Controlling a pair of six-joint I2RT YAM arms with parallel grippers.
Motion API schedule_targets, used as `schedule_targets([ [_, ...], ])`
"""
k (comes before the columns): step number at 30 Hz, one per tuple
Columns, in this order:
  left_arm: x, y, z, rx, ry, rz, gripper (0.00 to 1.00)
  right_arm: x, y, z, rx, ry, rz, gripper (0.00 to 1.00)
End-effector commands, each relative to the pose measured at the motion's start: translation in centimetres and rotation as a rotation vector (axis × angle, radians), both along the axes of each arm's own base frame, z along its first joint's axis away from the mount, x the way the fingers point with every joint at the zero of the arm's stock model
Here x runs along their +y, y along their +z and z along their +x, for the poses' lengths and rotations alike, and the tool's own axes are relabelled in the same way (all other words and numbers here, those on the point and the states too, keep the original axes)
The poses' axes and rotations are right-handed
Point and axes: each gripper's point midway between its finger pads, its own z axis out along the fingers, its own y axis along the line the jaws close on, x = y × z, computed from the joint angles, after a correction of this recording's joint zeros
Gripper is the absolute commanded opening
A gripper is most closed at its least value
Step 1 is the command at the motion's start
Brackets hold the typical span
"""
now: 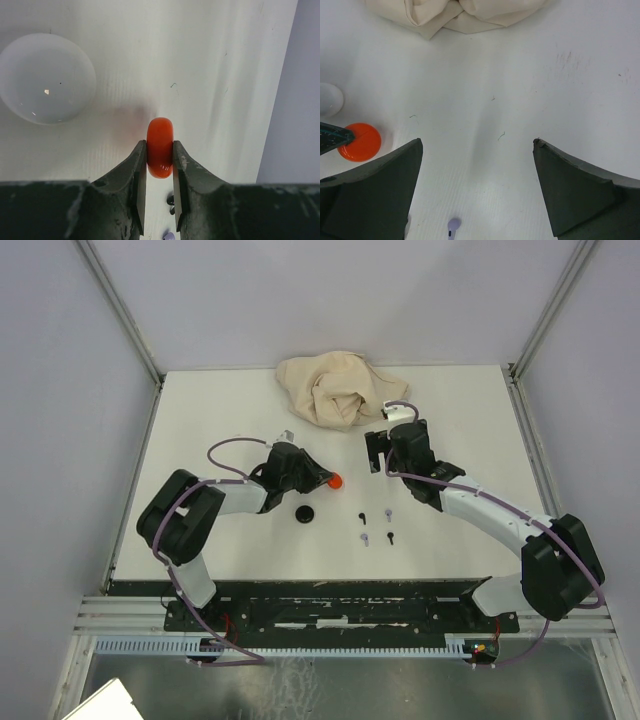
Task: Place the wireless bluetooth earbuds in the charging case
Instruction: Place the charging case at the center of the board.
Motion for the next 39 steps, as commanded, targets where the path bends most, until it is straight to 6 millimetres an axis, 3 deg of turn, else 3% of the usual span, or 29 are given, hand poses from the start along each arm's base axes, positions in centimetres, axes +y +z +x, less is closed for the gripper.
schedule_targets([
  [1,0.2,-0.2,0.5,-0.052,-0.012,0.060,0.03,0.6,2.7,1.0,-0.057,-0.001,0.052,1.00],
  [15,0.6,-1.7,-0.4,-0.021,-0.022,0.096,0.04,0.6,2.7,0.9,-0.049,0.006,0.057,1.00],
  [26,1.1,-1.9,-1.1,-0.005,-0.020,0.117,0.35,0.9,2.4,0.8,-0.038,0.014,0.070,0.99],
  [35,1.8,-1.1,-1.4,-0.007,-0.002,0.132,0.47,1.2,2.5,0.8,-0.035,0.022,0.081,1.00],
  [39,2.4,1.1,-1.3,-0.040,0.028,0.137,0.49,1.4,2.7,0.7,-0.034,0.033,0.089,1.00],
])
